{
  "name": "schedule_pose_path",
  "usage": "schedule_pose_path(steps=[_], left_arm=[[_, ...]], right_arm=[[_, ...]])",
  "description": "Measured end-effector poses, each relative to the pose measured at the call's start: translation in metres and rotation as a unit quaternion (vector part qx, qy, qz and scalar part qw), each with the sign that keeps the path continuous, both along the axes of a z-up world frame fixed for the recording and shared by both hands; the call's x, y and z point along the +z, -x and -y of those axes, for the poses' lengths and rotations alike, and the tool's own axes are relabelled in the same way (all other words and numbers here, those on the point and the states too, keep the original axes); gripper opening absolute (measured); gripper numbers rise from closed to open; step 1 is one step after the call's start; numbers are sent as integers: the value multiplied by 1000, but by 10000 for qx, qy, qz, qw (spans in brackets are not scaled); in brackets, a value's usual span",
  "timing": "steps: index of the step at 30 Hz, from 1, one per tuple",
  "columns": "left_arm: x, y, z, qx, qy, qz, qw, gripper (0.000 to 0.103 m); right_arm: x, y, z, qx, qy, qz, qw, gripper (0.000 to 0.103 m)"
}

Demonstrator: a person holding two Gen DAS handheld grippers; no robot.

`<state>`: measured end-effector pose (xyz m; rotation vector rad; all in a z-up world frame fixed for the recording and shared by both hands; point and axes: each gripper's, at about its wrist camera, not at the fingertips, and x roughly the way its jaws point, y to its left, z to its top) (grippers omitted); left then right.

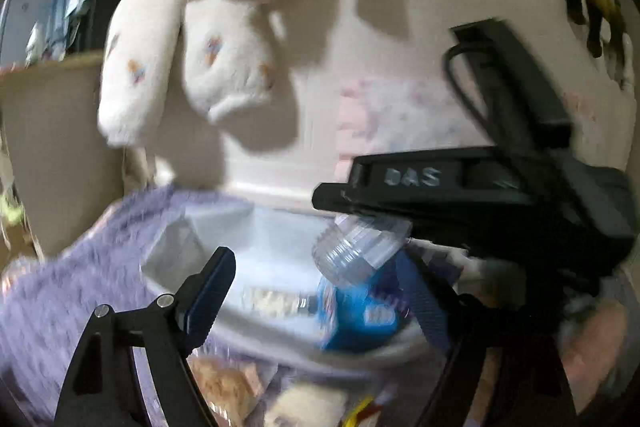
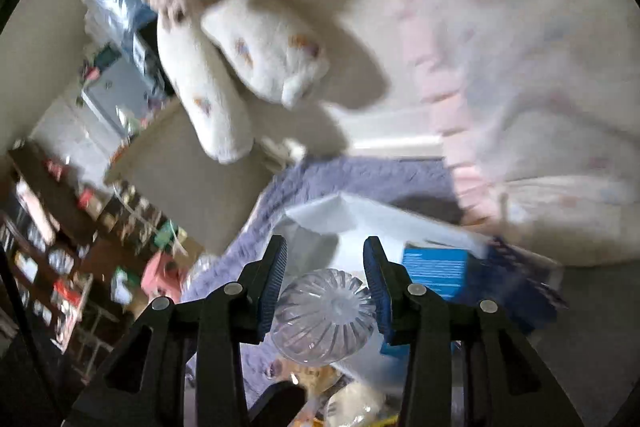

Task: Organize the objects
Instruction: 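Grasp the clear plastic dome container with the right tool and drop it into the white basket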

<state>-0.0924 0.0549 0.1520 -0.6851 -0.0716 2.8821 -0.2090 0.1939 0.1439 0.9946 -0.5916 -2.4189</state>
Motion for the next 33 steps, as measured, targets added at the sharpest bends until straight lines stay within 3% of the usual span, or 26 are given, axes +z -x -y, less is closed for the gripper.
schedule_pose_path(steps=[2, 4, 6, 9, 13, 19, 21, 23, 25, 27, 30, 33], left_arm=[[-18, 1, 0, 14, -38, 59, 10000, 82], [-24, 3, -14, -19, 405, 123, 9991, 82], [-28, 0, -27, -62, 782, -45, 9969, 81], [-33, -4, -33, -226, 958, -142, 9950, 81], [-29, -6, -26, -295, 906, -171, 9953, 81], [-33, -8, -8, -553, 305, 122, 9979, 81], [-42, -6, 4, -746, -45, 659, 9950, 81], [-46, -8, 16, -888, -74, 1131, 9896, 80], [-42, -14, 28, -707, 98, 1328, 9886, 81], [-33, -16, 42, -455, -1, 1503, 9876, 81], [-31, -18, 58, -626, -521, 1796, 9804, 81], [-36, -15, 60, -625, -637, 2123, 9731, 81]], right_arm=[[-28, 8, 9, 131, 20, 200, 9997, 40], [-55, 9, 11, 246, 62, 432, 9987, 40], [-64, 11, 14, 446, -56, 462, 9979, 40], [-61, 7, 19, 799, -230, 142, 9964, 41], [-55, -13, 28, 801, -898, -418, 9919, 41], [-54, -18, 23, 755, -767, -328, 9936, 41], [-53, -19, 20, 696, -738, -156, 9947, 46], [-56, -17, 19, 534, -858, 184, 9947, 49], [-58, -22, 17, 489, -1036, 651, 9913, 49], [-59, -32, 17, 460, -1131, 1162, 9857, 49], [-63, -47, 18, 427, -879, 1605, 9822, 49], [-74, -59, 15, 319, -461, 2004, 9781, 49]])
